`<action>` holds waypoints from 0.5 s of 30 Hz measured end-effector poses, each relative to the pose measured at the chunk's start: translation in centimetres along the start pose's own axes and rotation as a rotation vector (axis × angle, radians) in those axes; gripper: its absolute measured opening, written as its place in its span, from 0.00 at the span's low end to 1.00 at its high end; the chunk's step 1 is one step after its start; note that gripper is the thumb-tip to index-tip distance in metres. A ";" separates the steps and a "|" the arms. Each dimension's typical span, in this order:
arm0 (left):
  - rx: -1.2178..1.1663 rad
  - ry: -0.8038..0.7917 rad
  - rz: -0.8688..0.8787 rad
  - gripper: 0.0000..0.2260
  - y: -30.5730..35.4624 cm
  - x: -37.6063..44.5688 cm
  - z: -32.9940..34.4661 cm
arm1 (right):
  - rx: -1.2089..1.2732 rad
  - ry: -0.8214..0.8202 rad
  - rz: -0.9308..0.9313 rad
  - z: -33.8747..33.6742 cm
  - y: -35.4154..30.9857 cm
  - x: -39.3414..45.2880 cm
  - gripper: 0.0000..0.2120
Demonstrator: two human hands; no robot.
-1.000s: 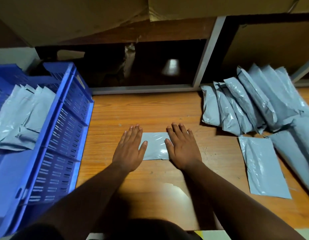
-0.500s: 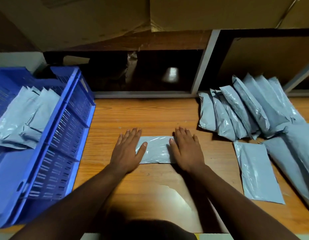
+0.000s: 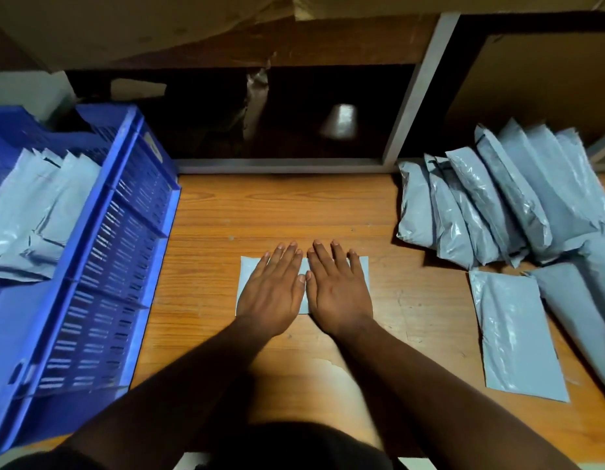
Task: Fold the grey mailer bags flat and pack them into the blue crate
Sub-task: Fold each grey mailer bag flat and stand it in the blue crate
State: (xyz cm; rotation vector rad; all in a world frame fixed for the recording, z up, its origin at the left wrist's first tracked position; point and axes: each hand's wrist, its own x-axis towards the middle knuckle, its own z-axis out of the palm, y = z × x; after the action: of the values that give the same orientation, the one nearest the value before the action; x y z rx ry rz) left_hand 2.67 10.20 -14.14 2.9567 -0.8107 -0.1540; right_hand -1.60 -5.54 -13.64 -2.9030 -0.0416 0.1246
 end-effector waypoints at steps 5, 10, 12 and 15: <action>-0.071 -0.039 -0.045 0.34 -1.2 -0.7 -1.1 | 0.112 -0.054 -0.004 -1.9 2.3 -0.9 0.31; -0.128 -0.004 -0.039 0.32 -3.8 -3.5 -1.1 | 0.057 -0.033 0.029 -1.3 6.7 -4.9 0.33; -0.207 0.025 -0.039 0.32 -3.9 -4.7 -1.5 | 0.095 -0.033 0.024 -1.5 6.5 -4.9 0.31; -0.311 0.059 -0.120 0.31 -4.2 -4.9 -3.5 | 0.186 -0.011 -0.027 -3.4 5.8 -4.1 0.27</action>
State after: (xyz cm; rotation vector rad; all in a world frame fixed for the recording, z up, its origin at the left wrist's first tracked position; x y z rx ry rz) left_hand 1.02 16.47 -10.66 2.7008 -0.5453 -0.1804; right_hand -5.28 -12.10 -11.34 -2.7154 -0.0670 0.1327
